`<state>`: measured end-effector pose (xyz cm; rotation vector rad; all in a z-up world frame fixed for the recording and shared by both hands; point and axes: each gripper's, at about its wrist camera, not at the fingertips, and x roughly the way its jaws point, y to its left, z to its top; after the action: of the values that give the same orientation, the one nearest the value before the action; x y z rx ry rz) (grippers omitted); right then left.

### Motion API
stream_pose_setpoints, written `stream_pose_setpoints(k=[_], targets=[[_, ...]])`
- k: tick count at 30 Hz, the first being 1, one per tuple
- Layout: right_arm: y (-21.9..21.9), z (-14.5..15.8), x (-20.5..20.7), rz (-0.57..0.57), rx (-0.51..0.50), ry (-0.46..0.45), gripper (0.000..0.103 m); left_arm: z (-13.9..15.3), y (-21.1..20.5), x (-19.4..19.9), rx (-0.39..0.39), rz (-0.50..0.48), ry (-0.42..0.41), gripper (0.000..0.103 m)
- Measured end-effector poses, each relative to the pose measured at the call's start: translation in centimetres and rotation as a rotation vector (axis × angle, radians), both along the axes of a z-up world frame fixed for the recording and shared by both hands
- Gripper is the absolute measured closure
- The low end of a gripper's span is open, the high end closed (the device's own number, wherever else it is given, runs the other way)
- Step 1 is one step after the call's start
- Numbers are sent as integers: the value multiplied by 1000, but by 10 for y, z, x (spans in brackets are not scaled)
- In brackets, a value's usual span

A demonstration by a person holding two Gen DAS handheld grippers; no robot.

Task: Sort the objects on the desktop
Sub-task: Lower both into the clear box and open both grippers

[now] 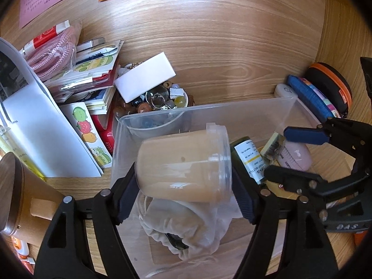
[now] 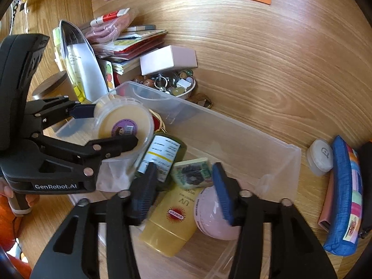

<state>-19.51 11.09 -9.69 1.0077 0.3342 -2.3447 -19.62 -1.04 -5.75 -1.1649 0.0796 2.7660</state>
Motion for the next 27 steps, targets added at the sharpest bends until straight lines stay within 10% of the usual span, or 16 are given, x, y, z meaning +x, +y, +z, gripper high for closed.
stream_pose_setpoints(k=[27], targets=[[22, 49, 43, -73, -26, 108, 26, 51, 2, 46, 0, 21, 122, 8]])
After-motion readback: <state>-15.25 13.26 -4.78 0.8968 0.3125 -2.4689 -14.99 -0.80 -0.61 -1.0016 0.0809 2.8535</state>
